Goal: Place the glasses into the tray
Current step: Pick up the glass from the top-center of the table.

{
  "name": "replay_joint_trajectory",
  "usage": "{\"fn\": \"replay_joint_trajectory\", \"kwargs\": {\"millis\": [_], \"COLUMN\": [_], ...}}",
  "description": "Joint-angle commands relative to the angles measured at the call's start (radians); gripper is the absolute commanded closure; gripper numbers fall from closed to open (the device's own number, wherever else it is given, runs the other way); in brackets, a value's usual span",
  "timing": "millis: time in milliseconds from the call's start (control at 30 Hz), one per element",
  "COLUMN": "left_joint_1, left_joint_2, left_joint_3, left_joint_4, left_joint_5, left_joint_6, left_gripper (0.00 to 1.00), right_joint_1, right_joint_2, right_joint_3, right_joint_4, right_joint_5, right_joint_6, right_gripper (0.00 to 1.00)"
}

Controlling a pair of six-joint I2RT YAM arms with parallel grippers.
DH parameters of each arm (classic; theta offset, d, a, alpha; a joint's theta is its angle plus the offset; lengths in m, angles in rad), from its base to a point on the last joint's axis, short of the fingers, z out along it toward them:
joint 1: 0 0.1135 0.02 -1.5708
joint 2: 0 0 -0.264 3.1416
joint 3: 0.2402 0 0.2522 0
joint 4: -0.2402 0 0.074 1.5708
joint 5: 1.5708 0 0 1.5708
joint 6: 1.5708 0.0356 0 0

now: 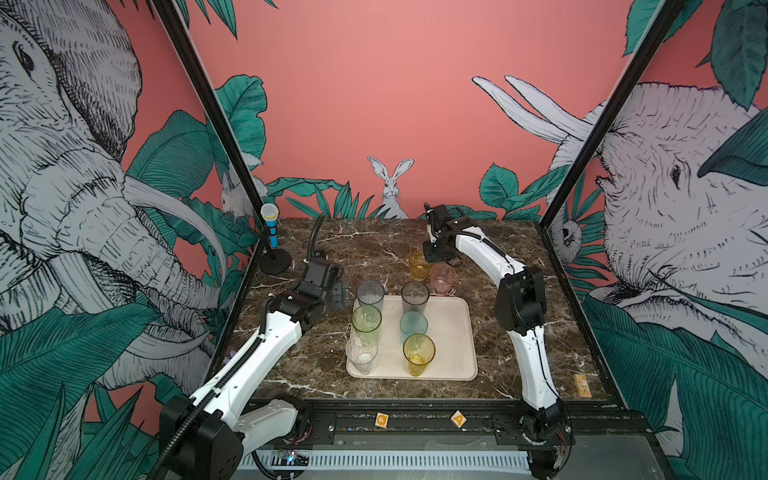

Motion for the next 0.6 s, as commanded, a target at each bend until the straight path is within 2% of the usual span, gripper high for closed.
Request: {"fn": "replay_joint_trajectory", "kwargs": {"millis": [0,567], "left_joint_1": [0.006,0.006], "left_joint_2": [-0.022,-0.035], "left_joint_3": [0.031,0.030], "left_joint_4": [-0.010,-0.020], "left_joint_5": [-0.004,-0.006], "left_joint_6": [-0.002,-0.004], "left_gripper": [0.06,0.06], "right_joint_1": [-0.004,-0.004], "right_joint_2": [0.022,0.004], "right_joint_3": [0.027,0.062], "right_joint_4": [-0.022,-0.046], "right_joint_5": [0.014,0.022], "right_joint_6": [-0.001,-0.009], "right_gripper": [0.70,0.98]}}
